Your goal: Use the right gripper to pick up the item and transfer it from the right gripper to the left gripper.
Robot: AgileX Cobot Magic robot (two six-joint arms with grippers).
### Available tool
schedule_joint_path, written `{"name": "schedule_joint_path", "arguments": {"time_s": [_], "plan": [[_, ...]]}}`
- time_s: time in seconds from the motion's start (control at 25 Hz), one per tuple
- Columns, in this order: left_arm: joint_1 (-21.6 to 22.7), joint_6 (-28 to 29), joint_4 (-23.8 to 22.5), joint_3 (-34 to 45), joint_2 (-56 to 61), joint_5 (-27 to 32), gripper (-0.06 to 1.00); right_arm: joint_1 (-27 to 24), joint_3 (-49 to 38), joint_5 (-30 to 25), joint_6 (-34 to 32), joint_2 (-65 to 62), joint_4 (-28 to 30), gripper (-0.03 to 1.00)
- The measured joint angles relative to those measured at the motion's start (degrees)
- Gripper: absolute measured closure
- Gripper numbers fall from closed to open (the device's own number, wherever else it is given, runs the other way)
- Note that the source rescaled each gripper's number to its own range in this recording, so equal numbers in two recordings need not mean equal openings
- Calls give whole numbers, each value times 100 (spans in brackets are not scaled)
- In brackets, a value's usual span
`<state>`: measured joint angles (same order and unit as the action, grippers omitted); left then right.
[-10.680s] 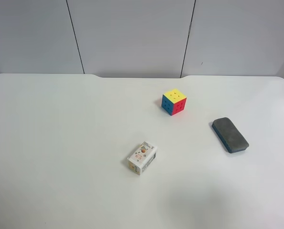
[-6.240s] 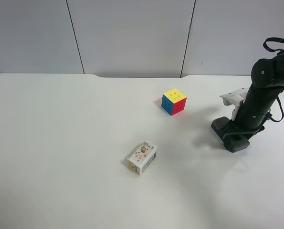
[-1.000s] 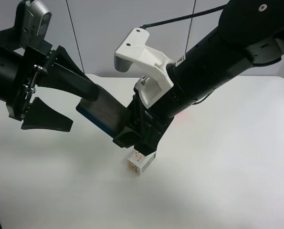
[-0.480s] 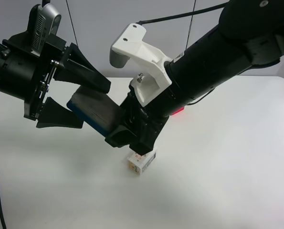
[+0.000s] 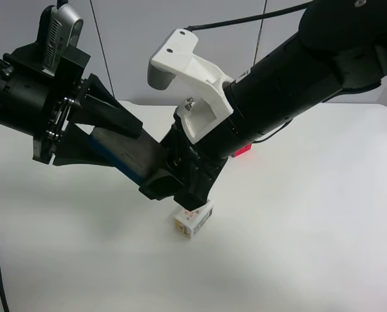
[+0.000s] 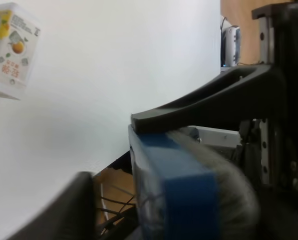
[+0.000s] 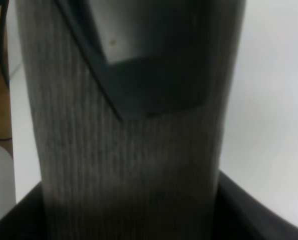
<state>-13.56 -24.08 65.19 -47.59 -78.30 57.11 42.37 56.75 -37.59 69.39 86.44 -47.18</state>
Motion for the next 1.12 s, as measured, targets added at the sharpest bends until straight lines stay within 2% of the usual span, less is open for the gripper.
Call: {"name": "schedule_joint_path", "arguments": {"time_s": [0.08, 0.12, 0.4, 0.44, 0.52, 0.6, 0.64, 0.72, 0.88, 1.0, 1.12], "plan": [[-2, 0, 37, 0, 0, 23, 86, 0, 0, 5, 0, 0, 5, 96], [-2, 0, -11, 0, 0, 17, 94, 0, 0, 11, 0, 0, 18, 97], [-2, 0, -11, 0, 0, 17, 93, 0, 0, 17, 0, 0, 12, 96], [-2, 0, -11, 0, 0, 17, 93, 0, 0, 17, 0, 0, -17, 86], [-2, 0, -11, 0, 0, 17, 93, 0, 0, 52, 0, 0, -132, 35], [-2, 0, -11, 0, 0, 17, 93, 4, 0, 77, -14, 0, -147, 11], [-2, 0, -11, 0, 0, 17, 93, 4, 0, 93, -45, 0, -140, 6], [-2, 0, -11, 0, 0, 17, 93, 4, 0, 92, -69, 0, -77, 0], [-2, 0, -11, 0, 0, 22, 93, 11, 0, 3, -401, -156, 313, -2], [-2, 0, -11, 0, 0, 22, 93, 21, 0, -100, -946, -477, 918, -3], [-2, 0, -11, 0, 0, 22, 93, 21, 0, -436, -1848, -932, 1635, -3]]}}
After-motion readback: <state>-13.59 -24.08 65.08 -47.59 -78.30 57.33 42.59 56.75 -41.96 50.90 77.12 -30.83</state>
